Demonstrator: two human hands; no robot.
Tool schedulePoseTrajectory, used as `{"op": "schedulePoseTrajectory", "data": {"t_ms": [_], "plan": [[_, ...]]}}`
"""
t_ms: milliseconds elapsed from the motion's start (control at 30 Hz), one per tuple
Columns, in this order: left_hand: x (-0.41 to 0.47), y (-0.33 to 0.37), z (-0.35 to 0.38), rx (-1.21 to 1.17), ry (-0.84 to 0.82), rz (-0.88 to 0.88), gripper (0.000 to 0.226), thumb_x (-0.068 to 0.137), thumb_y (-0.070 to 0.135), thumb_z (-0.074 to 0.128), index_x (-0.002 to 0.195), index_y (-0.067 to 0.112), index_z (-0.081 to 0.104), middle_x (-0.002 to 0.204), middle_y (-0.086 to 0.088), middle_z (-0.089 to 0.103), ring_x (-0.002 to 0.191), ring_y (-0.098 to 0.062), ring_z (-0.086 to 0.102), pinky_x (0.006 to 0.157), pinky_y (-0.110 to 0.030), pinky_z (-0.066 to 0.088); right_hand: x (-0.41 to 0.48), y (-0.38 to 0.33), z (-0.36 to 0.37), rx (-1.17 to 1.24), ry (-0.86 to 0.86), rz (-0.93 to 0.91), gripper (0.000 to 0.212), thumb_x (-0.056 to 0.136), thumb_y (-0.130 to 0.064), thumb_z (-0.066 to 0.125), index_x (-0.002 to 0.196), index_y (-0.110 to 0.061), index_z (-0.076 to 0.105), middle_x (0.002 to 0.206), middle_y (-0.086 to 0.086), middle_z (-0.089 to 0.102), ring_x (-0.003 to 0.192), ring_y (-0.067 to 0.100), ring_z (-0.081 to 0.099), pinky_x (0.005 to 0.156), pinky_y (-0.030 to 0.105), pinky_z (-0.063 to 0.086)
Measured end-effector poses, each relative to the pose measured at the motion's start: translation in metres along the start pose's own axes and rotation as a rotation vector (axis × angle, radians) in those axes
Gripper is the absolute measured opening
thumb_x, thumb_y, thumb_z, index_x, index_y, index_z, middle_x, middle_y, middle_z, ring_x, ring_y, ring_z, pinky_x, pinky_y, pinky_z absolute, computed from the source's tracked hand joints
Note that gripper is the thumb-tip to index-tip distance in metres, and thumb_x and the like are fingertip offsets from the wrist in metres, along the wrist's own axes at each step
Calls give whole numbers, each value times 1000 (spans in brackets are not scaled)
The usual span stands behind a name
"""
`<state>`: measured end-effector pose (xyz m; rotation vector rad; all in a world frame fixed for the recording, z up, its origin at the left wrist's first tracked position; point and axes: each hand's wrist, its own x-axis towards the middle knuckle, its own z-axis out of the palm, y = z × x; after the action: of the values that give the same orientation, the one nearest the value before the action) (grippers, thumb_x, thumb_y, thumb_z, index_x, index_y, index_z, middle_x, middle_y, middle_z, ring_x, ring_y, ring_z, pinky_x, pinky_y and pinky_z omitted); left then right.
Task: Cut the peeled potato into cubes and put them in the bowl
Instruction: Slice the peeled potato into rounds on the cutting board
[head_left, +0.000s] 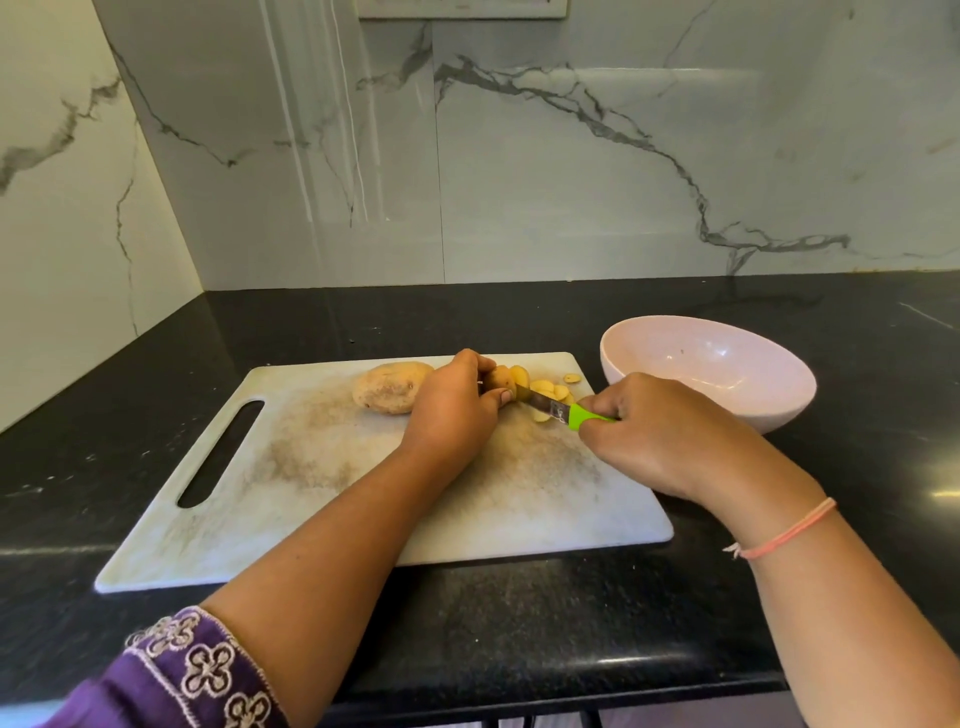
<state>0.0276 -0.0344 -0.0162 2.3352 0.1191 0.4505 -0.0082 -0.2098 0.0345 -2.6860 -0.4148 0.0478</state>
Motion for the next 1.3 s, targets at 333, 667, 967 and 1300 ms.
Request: {"op": "schedulePoseTrajectory", "data": {"t_ms": [333,667,967,1300], "plan": [[1,-2,1,-3,-6,-10,34,90,21,64,122,12,54,118,-2,62,108,-15,57,83,-21,42,-20,-26,1,-230,52,-33,36,94,-39,43,124,-24,56,92,-1,64,79,13,60,73,31,53],[2,-9,-1,9,-36,-1,33,92,17,61,124,15,51,119,0,60,96,-5,49,79,-19,41,-22,-15,-3,-66,20,-9,32,93,-34,44,119,-24,59,81,-2,62,75,13,59,64,28,47],[0,-8,-1,-65,-1,30,33,86,14,69,117,15,59,121,0,60,99,-8,58,75,-14,42,-14,-19,15,54,260,-49,34,95,-32,41,120,-20,60,88,5,66,80,23,60,67,36,51],[0,-7,-1,-100,18,78,28,81,9,73,109,13,69,113,0,66,92,-12,65,79,-16,47,8,-33,38,-24,343,-97,30,97,-28,37,115,-17,57,75,-1,51,71,20,51,52,26,31]]}}
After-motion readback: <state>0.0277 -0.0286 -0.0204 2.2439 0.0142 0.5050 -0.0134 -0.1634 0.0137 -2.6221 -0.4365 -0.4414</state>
